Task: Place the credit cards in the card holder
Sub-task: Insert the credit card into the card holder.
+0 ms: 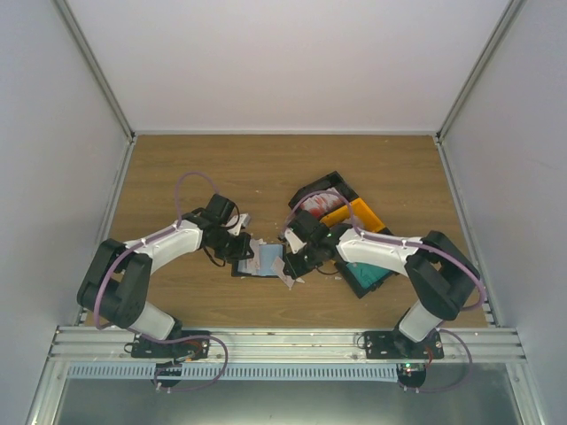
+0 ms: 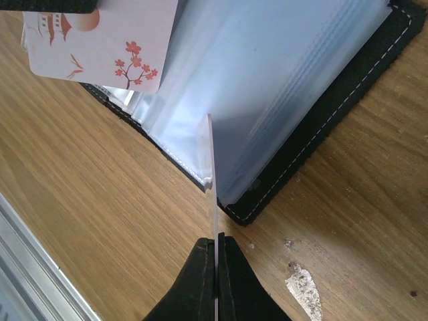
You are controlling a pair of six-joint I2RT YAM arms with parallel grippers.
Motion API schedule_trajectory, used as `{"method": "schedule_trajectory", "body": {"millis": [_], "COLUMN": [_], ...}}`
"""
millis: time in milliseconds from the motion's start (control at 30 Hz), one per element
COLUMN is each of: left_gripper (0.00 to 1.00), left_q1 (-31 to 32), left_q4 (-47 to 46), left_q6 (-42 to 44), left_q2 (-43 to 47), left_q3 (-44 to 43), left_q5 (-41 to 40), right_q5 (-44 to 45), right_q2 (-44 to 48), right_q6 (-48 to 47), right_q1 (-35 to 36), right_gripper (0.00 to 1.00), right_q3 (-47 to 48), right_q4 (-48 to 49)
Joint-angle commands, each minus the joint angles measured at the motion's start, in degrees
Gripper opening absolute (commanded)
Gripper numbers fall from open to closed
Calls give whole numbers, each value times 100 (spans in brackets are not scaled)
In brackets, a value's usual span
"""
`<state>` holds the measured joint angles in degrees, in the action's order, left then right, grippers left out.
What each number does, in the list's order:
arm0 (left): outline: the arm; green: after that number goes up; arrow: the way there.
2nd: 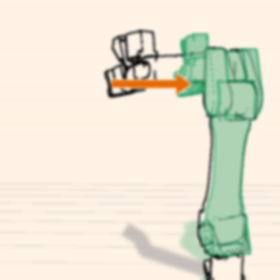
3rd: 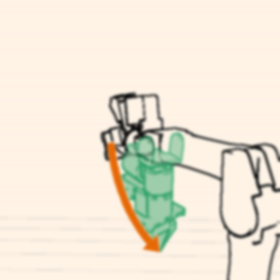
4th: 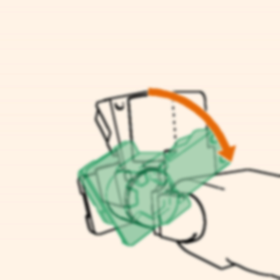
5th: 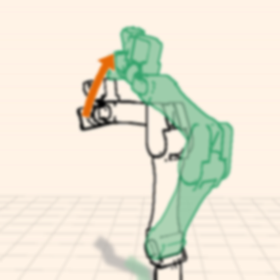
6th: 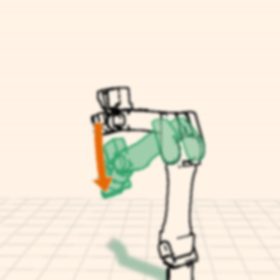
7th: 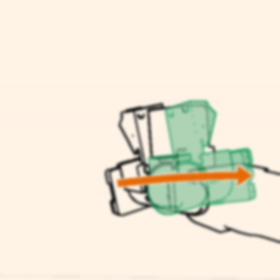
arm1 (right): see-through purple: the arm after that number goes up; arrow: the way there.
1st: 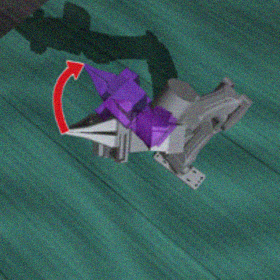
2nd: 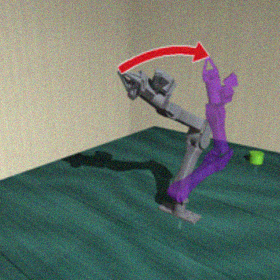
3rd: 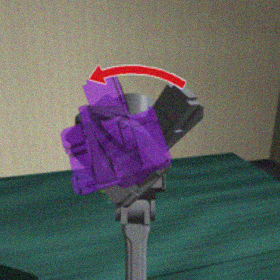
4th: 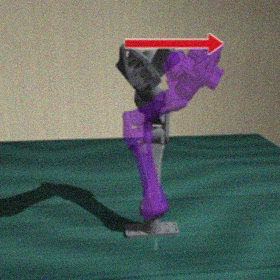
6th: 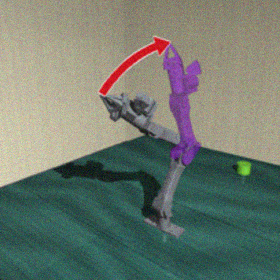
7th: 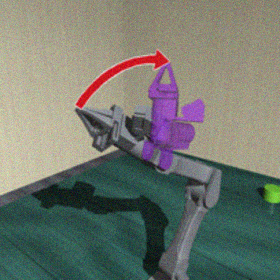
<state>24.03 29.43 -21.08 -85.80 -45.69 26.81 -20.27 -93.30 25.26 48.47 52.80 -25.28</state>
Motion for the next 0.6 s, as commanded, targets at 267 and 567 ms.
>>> {"method": "schedule_trajectory", "body": {"millis": [267,567], "left_gripper": [5,5], "left_q1": [-39,-48], "left_q4": [-200,-805], "left_q6": [-445,-967], "left_q2": [424,667], "left_q3": [91,478], "left_q5": [106,206], "right_q5": [962,1247], "right_q2": [-145,-62], "right_q6": [135,335], "right_q1": [66,66], "right_gripper": [0,0], "right_q3": [295,926], "right_q4": [-962,-757]}}
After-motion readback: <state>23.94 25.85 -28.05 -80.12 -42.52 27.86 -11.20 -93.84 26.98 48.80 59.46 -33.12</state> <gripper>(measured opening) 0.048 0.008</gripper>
